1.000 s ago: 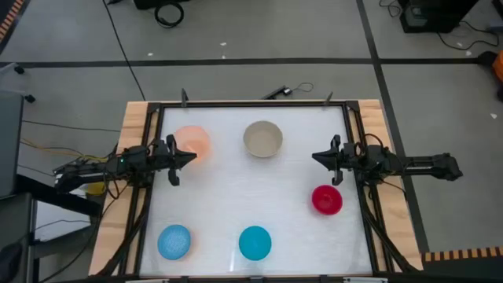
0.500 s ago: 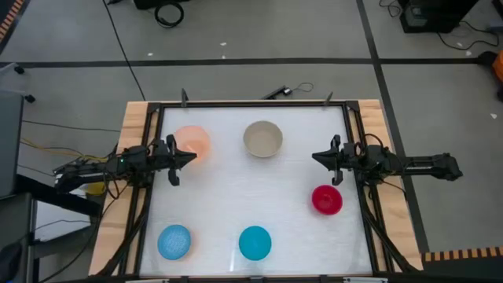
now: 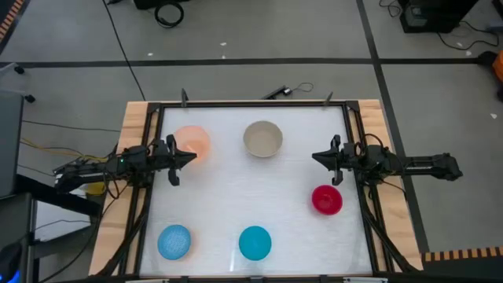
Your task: Nest bowls inside each other
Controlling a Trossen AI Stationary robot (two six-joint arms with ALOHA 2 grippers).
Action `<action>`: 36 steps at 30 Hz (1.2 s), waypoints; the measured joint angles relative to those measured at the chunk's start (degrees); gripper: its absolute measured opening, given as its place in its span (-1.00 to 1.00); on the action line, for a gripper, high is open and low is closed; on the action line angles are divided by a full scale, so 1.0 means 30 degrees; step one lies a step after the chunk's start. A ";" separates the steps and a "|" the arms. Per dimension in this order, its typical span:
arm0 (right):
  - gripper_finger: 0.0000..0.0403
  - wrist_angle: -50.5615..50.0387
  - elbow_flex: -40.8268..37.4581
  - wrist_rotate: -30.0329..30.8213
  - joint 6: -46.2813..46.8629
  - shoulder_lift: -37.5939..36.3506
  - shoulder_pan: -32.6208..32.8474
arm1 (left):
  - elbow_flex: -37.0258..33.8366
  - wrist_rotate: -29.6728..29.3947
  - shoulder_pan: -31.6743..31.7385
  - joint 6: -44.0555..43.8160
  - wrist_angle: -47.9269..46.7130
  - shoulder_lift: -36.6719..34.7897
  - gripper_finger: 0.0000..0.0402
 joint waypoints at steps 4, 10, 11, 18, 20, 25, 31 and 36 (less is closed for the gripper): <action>-0.83 -0.0002 0.0000 0.0000 0.0000 0.0000 0.0000 | 0.0003 0.0000 0.0000 0.0000 0.0003 0.0000 -0.89; -0.83 -0.0007 0.0000 0.0007 0.0000 0.0000 0.0000 | 0.0000 0.0000 0.0000 0.0017 0.0004 -0.0003 -0.89; -0.83 0.0000 0.0000 0.0001 -0.0007 0.0000 0.0000 | 0.0000 0.0000 0.0000 0.0036 0.0000 0.0000 -0.89; -0.83 0.0901 0.0000 0.0964 -0.2544 0.0007 -0.0009 | -0.0036 -0.0393 0.0001 0.0119 0.0778 0.0007 -0.89; -0.83 0.1811 -0.0003 0.1508 -0.3225 0.0007 -0.0015 | -0.0029 -0.0641 0.0000 0.0117 0.1514 -0.0007 -0.89; -0.83 0.4766 0.0000 0.1529 -0.3336 0.0007 -0.0015 | -0.0022 -0.0641 0.0004 0.0124 0.1847 0.0000 -0.89; -0.83 0.6648 0.0014 0.4370 -0.2285 0.0071 -0.0058 | -0.0022 -0.0654 0.0001 0.0074 0.1847 0.0011 -0.89; -0.87 0.0518 0.0007 1.0597 0.3419 0.1706 -0.0787 | -0.0007 -0.1827 0.0022 0.1811 0.1712 0.0868 -0.89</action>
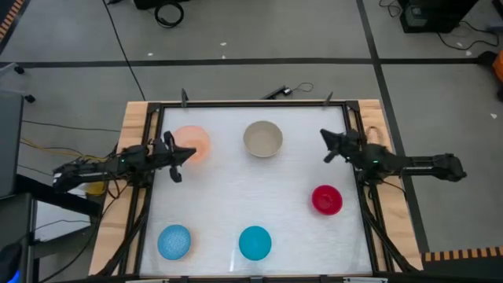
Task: Nest bowls inside each other
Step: Stack the gray bowl into the orange bowl
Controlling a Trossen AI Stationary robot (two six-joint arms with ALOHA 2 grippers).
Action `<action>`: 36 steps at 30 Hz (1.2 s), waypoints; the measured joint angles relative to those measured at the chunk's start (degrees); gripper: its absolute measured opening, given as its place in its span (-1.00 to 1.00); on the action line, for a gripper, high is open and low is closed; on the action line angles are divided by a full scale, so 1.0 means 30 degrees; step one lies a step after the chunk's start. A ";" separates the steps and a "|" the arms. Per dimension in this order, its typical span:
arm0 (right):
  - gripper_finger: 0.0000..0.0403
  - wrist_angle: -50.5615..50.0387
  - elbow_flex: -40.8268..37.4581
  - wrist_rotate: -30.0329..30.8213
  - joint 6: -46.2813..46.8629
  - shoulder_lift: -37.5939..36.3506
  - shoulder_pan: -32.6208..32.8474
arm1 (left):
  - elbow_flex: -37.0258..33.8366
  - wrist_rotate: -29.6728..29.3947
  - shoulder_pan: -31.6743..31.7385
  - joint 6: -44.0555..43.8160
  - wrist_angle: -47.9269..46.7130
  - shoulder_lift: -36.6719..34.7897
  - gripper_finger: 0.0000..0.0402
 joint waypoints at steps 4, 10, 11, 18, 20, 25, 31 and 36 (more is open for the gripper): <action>-0.91 -0.0965 0.0183 -0.2774 0.4274 0.2558 -0.1129 | 0.0000 -0.0790 0.0000 -0.0563 0.0051 0.1232 -0.89; -0.94 -0.2006 0.3492 -0.5354 0.5653 0.7390 -0.3078 | 0.0000 -0.0889 0.0000 -0.1775 0.0800 0.3490 -0.89; -0.95 -0.2564 0.4246 -0.5490 0.5420 0.8290 -0.3411 | 0.0000 -0.0982 0.0000 -0.1889 0.0885 0.3845 -0.89; -0.91 -0.5749 0.9377 -0.7983 0.2754 1.5215 -0.6018 | 0.0120 -0.1524 0.0000 -0.2631 0.1551 0.5696 -0.89; -0.85 -0.5691 1.0486 -0.8321 0.1917 1.7032 -0.6545 | 0.0382 -0.1524 0.0000 -0.2627 0.1532 0.6065 -0.89; -0.58 -0.5726 1.2958 -1.1254 0.0680 2.0441 -0.7732 | 0.1065 -0.1717 0.0000 -0.2260 0.1375 0.6914 -0.88; -0.08 -0.6044 1.4949 -1.2111 0.0466 2.3649 -0.8100 | 0.1217 -0.2900 0.0000 -0.1408 0.1055 0.7524 -0.78; 0.25 -0.6055 1.5767 -1.2002 0.0878 2.5717 -0.8101 | 0.1217 -0.3399 0.0000 -0.1308 0.0537 0.7623 -0.58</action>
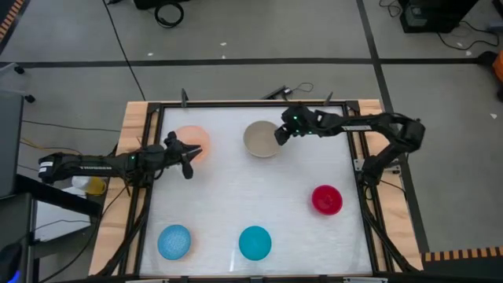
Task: Nest bowls inside each other
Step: Stack the gray bowl into the orange bowl
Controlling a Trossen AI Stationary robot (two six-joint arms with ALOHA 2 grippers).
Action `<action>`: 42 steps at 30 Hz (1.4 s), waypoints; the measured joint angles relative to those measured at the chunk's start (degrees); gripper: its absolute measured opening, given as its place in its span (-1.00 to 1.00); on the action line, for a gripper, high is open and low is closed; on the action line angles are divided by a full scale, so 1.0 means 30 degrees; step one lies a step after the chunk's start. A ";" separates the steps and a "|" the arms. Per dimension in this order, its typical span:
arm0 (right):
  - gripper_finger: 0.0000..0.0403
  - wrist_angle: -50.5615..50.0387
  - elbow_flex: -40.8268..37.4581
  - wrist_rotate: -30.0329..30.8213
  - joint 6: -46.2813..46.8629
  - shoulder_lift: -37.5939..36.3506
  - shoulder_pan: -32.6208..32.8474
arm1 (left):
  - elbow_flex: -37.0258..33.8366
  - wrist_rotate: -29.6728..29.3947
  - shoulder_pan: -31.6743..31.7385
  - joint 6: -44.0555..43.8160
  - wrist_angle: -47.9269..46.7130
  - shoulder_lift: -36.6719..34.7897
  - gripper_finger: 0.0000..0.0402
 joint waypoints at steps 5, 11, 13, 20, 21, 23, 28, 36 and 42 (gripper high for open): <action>0.28 -0.0134 0.0072 0.0848 0.0639 0.1204 -0.0021 | 0.0000 -0.0543 0.0000 0.0014 -0.0507 -0.0003 -0.39; -0.33 -0.0370 0.0072 0.0408 0.0282 0.1741 0.0279 | 0.0000 -0.0631 0.0028 0.0207 -0.0662 -0.0003 -0.30; -0.65 -0.0215 0.0079 0.0447 0.0221 0.1644 0.0436 | 0.0000 -0.0631 0.0119 0.0211 -0.0661 -0.0003 -0.29; -0.87 0.0682 0.0075 0.1318 0.0119 0.1072 0.0915 | 0.0647 0.0725 0.0114 0.0148 -0.2583 0.0058 -0.29; -0.87 0.0920 0.0079 0.1527 0.0151 0.1048 0.0932 | 0.1066 0.0925 0.0035 -0.0099 -0.3488 0.0193 -0.29; -0.91 0.1063 0.0086 0.1639 0.0329 0.1041 0.0873 | 0.1951 0.0985 -0.0198 -0.0620 -0.5698 0.0531 -0.29; -0.93 0.1513 0.0079 0.1735 0.0351 0.1099 0.0830 | 0.3093 0.1049 -0.0846 -0.1634 -0.8417 0.1857 -0.29; -0.92 0.3015 0.0058 0.1634 0.0356 0.1120 0.0938 | 0.3098 0.0600 -0.1447 -0.1925 -0.8092 0.3935 -0.29; -0.93 0.3941 0.3494 0.0283 0.0017 0.1510 0.1208 | 0.4037 0.0694 -0.1443 -0.1365 -0.7018 0.4003 -0.29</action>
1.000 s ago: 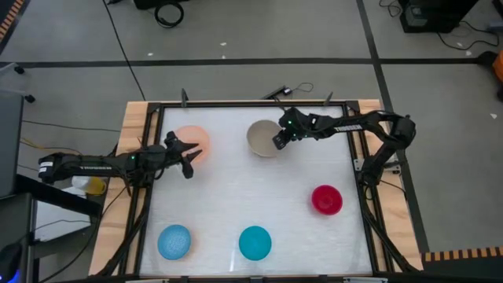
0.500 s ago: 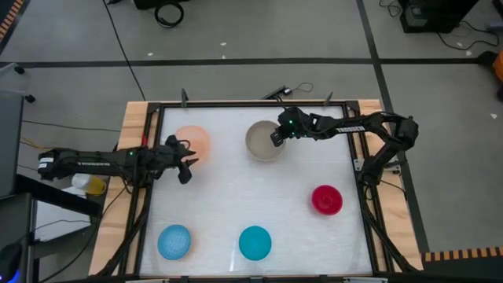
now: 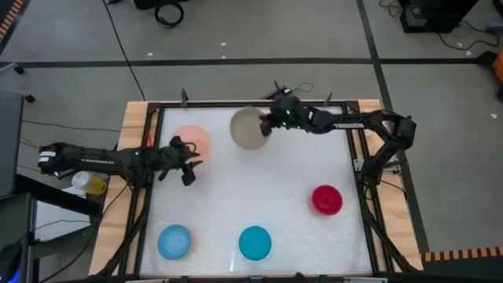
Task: Nest bowls inside each other
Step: Stack the gray bowl into the orange bowl
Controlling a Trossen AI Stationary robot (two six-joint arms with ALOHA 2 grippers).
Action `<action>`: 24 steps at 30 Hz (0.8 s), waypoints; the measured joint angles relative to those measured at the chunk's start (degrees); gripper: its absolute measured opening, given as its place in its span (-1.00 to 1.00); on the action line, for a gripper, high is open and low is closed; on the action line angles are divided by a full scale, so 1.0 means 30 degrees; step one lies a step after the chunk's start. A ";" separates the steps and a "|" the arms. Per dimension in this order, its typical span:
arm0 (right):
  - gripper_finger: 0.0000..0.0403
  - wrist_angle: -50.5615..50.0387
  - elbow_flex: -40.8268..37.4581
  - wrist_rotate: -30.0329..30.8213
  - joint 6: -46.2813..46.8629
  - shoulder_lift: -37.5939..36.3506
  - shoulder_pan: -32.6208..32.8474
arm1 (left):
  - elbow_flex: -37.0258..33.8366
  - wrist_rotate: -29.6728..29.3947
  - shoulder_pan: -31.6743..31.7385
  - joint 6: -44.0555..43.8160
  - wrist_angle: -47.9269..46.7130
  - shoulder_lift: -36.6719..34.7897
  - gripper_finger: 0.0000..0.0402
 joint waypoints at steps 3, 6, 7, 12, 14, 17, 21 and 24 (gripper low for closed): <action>-0.94 -0.1262 0.3021 0.0704 -0.0765 0.1265 0.0510 | 0.1990 -0.0283 0.0000 -0.0003 -0.0759 -0.0050 -0.29; -0.94 -0.1388 0.5974 0.0609 -0.1019 0.3157 0.1130 | 0.3530 -0.1293 -0.0097 -0.0293 -0.1658 -0.0043 -0.29; -0.94 -0.1374 0.6913 0.0573 -0.1068 0.3909 0.1343 | 0.3887 -0.1715 -0.0214 -0.0255 -0.1644 -0.0044 -0.29; -0.94 -0.1711 1.1106 -0.0172 -0.0180 0.7913 0.2037 | 0.4425 -0.4158 -0.1157 -0.0119 -0.2010 -0.0085 -0.29; -0.94 -0.1849 1.2735 -0.0471 0.0260 0.9310 0.2136 | 0.4415 -0.5104 -0.1478 -0.0400 -0.2409 -0.0079 -0.29; -0.94 -0.2441 1.5297 -0.0366 0.0843 1.1272 0.2359 | 0.4415 -0.6359 -0.1787 -0.0602 -0.3215 -0.0106 -0.29; -0.93 -0.2944 1.8008 -0.0253 0.1744 1.3548 0.2441 | 0.4407 -0.7206 -0.1785 -0.0585 -0.3464 -0.0581 -0.29; -0.93 -0.2831 1.9351 -0.0409 0.2175 1.4842 0.2448 | 0.4407 -0.7328 -0.1776 -0.0530 -0.3729 -0.1214 -0.29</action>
